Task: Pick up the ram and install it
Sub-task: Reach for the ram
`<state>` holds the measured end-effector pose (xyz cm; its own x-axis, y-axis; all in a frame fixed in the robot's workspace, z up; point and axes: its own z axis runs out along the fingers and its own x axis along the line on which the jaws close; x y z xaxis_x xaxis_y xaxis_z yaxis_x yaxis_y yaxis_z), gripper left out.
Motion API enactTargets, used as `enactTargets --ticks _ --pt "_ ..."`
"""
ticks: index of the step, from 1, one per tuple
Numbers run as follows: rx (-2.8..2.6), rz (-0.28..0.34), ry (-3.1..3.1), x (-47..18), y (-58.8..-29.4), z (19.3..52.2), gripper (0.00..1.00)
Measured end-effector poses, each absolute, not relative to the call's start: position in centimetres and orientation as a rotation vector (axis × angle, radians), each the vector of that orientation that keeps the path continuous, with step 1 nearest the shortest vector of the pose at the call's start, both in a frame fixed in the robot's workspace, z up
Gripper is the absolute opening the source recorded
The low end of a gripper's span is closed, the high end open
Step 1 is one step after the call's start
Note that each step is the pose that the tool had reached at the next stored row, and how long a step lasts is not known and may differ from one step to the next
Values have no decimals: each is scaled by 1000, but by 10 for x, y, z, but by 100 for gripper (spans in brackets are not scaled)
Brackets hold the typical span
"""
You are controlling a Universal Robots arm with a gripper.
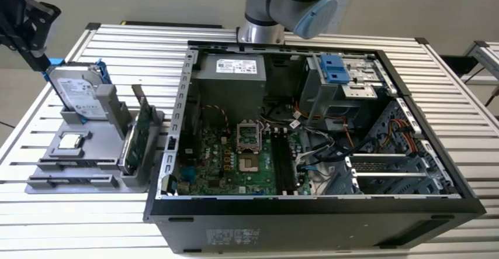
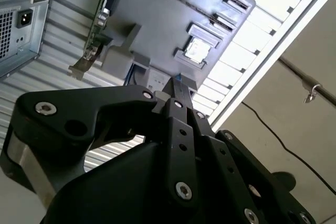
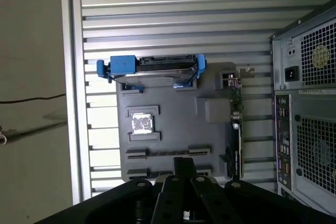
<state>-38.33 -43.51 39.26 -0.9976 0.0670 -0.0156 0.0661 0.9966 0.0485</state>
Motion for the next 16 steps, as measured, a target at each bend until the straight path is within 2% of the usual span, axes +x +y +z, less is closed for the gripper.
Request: enactTargets --ticks 16 --pt "104 75 3122 -378 -449 393 0"
